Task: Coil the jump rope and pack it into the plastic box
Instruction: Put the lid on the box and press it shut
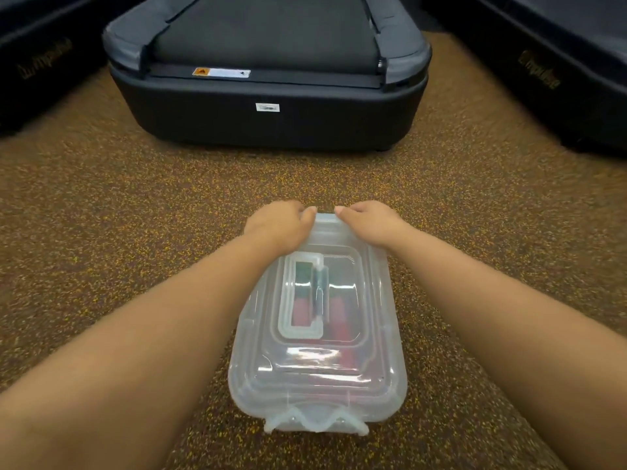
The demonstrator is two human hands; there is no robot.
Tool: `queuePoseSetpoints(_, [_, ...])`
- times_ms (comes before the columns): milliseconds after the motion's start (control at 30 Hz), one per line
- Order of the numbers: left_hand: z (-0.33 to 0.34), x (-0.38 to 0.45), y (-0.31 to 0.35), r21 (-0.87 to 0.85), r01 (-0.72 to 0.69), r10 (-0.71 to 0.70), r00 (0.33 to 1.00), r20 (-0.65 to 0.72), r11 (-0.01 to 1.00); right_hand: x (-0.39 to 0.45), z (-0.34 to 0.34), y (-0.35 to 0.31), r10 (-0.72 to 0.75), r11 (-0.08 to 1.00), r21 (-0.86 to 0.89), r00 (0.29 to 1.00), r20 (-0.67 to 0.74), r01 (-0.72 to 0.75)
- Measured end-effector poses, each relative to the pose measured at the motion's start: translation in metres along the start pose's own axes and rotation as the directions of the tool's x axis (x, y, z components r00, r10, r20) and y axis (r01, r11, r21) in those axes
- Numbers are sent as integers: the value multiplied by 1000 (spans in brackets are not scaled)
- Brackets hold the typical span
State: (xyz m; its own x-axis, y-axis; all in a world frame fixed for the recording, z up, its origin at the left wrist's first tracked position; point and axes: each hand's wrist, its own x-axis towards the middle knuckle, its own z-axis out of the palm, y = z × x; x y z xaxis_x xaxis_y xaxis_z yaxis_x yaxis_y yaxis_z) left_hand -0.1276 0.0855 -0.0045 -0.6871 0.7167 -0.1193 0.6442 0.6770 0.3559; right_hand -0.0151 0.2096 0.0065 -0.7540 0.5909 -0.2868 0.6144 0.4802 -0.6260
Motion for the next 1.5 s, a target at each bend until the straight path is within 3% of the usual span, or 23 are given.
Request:
queuePoseSetpoints(233, [-4,9,2,28,85,-87,991,99,996,21,2,2,169,985,10,982,82,-170])
queuePoseSetpoints(333, [-8,12,1,27,92,-96,979,180,995,24,-3,8,220,945,195,952,212,-261])
queuePoseSetpoints(433, [-12,13,-2,-115,126,-93,963,253,985,24,-2,21,137,863,426,937,322,-272])
queuePoseSetpoints(533, [-12,10,-5,-268,156,-88,964,251,951,21,5,29,36,774,609,971,235,-176])
queuePoseSetpoints(633, [-6,10,-10,-320,108,-44,979,201,941,18,7,29,-57,779,623,980,190,-75])
queuePoseSetpoints(900, [3,6,-14,-406,-35,52,998,31,913,12,9,25,-183,937,292,981,-58,192])
queuePoseSetpoints(1100, [4,-1,-13,-372,-40,28,999,-36,928,6,14,23,-225,965,95,955,-191,246])
queuePoseSetpoints(1200, [6,-9,-10,-132,-144,126,983,-136,981,-1,20,19,-267,963,-102,936,-230,250])
queuePoseSetpoints(1267, [10,-16,-8,85,-201,210,971,-112,976,-8,25,17,-280,943,-241,938,-206,229])
queuePoseSetpoints(1500, [16,-63,10,269,-122,110,992,60,955,-55,35,12,-210,903,-404,971,-114,148])
